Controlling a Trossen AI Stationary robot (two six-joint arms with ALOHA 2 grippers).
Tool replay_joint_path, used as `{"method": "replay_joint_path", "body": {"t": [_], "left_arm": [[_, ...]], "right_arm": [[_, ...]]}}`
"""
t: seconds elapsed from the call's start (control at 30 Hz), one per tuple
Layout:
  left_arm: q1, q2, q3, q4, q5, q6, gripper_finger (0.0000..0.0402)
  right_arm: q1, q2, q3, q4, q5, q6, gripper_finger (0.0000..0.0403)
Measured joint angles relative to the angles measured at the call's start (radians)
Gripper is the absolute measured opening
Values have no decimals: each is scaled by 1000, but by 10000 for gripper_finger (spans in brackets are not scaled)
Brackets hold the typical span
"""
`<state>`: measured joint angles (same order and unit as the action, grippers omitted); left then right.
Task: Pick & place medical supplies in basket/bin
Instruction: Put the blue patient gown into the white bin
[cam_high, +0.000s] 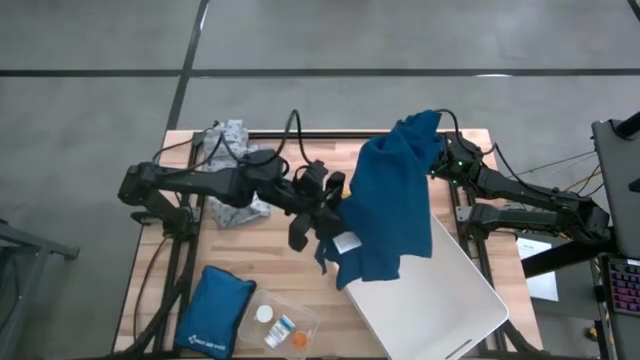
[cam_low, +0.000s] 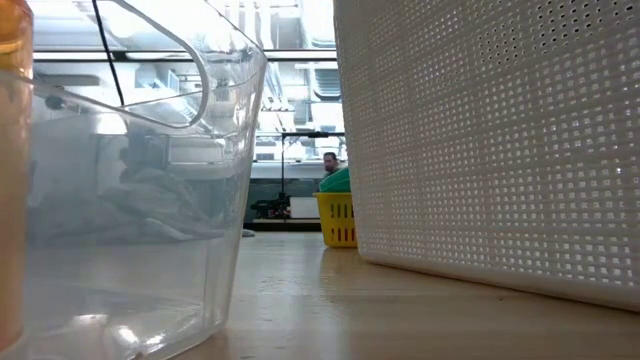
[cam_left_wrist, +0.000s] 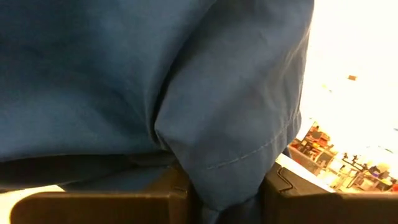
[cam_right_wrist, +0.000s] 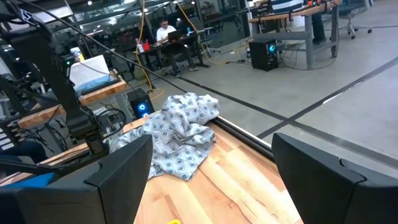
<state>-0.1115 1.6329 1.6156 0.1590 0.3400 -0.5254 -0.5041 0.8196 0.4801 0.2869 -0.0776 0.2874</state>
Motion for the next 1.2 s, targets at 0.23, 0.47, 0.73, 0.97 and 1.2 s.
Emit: {"method": "replay_joint_path", "body": {"t": [0.23, 0.47, 0.73, 0.97, 1.2], "left_arm": [[-10, 12, 58, 29, 4, 10, 88], [-21, 29, 54, 45, -11, 85, 88], [-22, 130, 54, 97, -18, 84, 88], [-24, 219, 53, 108, -18, 81, 88], [-26, 281, 52, -91, -18, 61, 88]], "right_arm": [[0, 0, 0, 0, 0, 0, 325], [0, 0, 0, 0, 0, 0, 325], [0, 0, 0, 0, 0, 0, 325], [0, 0, 0, 0, 0, 0, 325], [0, 0, 0, 0, 0, 0, 325]]}}
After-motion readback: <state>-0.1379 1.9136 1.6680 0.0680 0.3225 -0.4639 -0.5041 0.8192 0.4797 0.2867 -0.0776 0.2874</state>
